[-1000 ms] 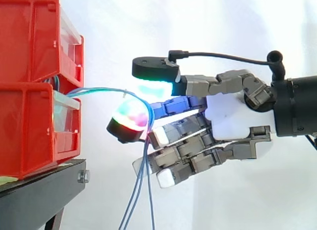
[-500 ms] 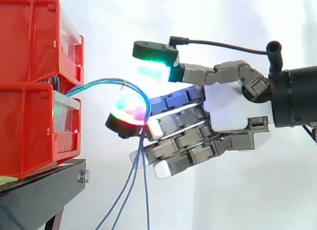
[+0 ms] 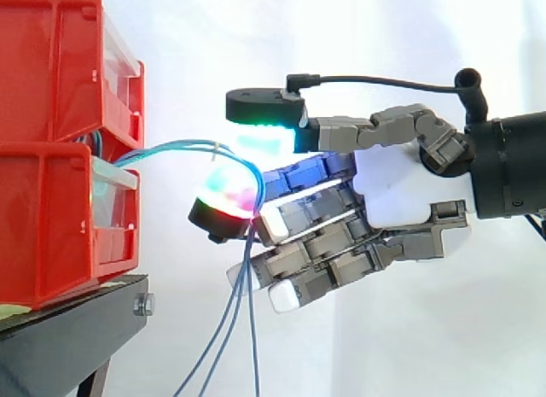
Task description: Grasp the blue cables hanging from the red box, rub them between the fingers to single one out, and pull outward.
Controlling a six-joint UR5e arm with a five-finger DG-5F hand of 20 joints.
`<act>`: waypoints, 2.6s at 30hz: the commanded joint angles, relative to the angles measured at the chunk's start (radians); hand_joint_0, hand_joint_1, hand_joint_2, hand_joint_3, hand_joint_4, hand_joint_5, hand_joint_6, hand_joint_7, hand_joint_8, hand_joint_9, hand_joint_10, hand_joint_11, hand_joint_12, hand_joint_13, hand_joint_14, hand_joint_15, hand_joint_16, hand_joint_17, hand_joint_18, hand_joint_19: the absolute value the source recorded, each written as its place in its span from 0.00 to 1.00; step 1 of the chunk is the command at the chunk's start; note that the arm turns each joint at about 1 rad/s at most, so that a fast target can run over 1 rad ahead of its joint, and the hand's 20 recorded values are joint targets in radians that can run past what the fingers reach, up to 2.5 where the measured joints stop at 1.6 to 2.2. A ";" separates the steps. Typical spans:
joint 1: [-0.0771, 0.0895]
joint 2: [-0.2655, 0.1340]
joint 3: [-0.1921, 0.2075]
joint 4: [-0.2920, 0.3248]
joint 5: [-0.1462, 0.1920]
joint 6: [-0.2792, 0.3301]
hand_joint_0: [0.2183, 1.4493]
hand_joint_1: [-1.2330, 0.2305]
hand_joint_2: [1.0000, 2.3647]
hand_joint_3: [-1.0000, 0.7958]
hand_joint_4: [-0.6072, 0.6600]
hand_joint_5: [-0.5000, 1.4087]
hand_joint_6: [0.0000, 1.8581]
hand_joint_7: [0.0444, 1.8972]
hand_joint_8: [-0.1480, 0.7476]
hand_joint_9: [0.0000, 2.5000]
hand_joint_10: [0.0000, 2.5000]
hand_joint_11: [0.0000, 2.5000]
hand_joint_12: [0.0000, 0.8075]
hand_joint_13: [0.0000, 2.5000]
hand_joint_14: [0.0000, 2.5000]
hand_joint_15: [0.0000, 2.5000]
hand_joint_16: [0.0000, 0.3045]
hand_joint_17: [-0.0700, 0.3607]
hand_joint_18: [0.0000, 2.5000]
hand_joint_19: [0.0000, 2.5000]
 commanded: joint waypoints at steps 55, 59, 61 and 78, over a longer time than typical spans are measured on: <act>-0.034 0.026 0.165 -0.304 -0.003 -0.038 0.51 0.22 0.00 0.29 0.28 0.18 0.51 0.68 0.40 0.44 0.01 0.39 0.40 0.30 0.01 0.21 0.13 0.36 0.27 0.20; -0.042 0.035 0.165 -0.304 -0.005 -0.072 0.47 0.21 0.00 0.28 0.30 0.19 0.51 0.71 0.40 0.45 0.01 0.38 0.40 0.31 0.01 0.21 0.12 0.36 0.29 0.18; -0.043 0.035 0.165 -0.304 -0.005 -0.074 0.37 0.23 0.00 0.28 0.37 0.20 0.51 0.57 0.41 0.45 0.01 0.37 0.40 0.32 0.01 0.21 0.12 0.36 0.30 0.19; -0.053 0.035 0.164 -0.304 -0.009 -0.074 0.26 0.47 0.00 0.28 0.49 0.20 0.46 0.56 0.44 0.46 0.01 0.34 0.43 0.32 0.01 0.22 0.14 0.39 0.29 0.23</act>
